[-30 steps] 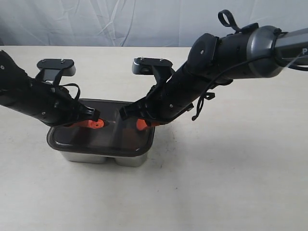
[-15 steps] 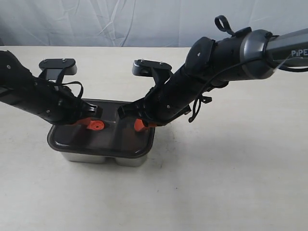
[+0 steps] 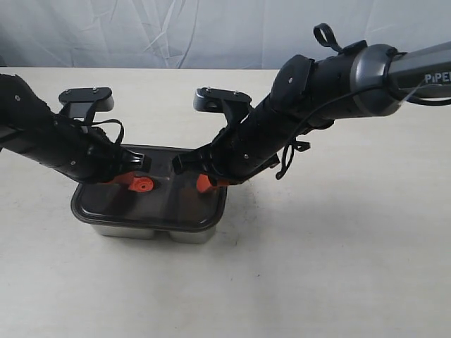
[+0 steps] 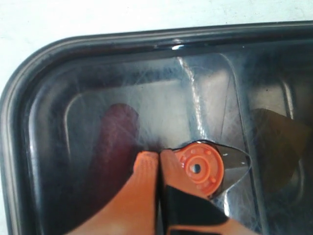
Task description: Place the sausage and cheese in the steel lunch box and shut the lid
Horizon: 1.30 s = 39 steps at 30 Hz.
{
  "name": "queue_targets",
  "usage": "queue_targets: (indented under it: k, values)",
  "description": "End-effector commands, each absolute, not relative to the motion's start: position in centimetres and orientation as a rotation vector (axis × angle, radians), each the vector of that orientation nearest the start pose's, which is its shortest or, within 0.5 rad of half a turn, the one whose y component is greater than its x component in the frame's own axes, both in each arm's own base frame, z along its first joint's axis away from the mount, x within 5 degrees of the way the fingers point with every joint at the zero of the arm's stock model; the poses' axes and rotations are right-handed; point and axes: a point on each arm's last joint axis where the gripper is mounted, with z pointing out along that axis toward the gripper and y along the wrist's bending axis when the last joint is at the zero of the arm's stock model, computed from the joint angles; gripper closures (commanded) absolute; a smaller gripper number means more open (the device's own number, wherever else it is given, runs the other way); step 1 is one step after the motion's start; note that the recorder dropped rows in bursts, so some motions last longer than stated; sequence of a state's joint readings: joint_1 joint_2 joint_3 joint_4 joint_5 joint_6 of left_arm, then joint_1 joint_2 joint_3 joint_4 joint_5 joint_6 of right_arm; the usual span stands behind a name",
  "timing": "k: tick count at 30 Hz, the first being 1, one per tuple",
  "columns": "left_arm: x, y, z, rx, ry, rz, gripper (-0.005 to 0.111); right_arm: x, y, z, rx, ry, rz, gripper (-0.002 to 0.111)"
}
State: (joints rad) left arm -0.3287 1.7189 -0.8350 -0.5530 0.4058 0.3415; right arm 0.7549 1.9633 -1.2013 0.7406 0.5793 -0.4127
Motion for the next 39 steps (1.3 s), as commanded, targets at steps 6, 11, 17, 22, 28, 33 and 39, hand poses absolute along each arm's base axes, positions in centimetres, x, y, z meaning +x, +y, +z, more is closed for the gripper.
queue_targets:
  k: [6, 11, 17, 22, 28, 33, 39]
  values:
    - [26.1, -11.3, 11.0, 0.38, 3.003, -0.411, 0.107, 25.4, 28.9, 13.3, -0.918, 2.779, 0.742, 0.108]
    - [26.4, -11.2, 13.3, 0.416, 2.892, -0.39, 0.107, 25.3, 28.4, 15.5, -0.997, 2.708, 0.706, 0.108]
    - [26.0, -10.6, 20.2, 0.437, 2.582, -0.361, 0.107, 24.9, 26.8, 22.2, -0.982, 2.525, 0.623, 0.108]
    - [23.3, -9.4, 26.9, 0.474, 2.316, -0.333, 0.107, 23.9, 24.1, 27.8, -0.914, 2.406, 0.491, 0.108]
    - [16.5, -7.4, 32.1, 0.437, 2.072, -0.395, 0.107, 20.0, 20.2, 33.0, -0.851, 2.274, 0.518, 0.108]
    - [8.0, -4.6, 33.3, 0.39, 1.782, -0.439, 0.107, 15.6, 15.8, 34.2, -0.773, 2.094, 0.574, 0.108]
    - [2.5, -3.1, 31.2, 0.312, 1.699, -0.567, 0.107, 10.6, 12.3, 33.6, -0.828, 2.239, 0.646, 0.108]
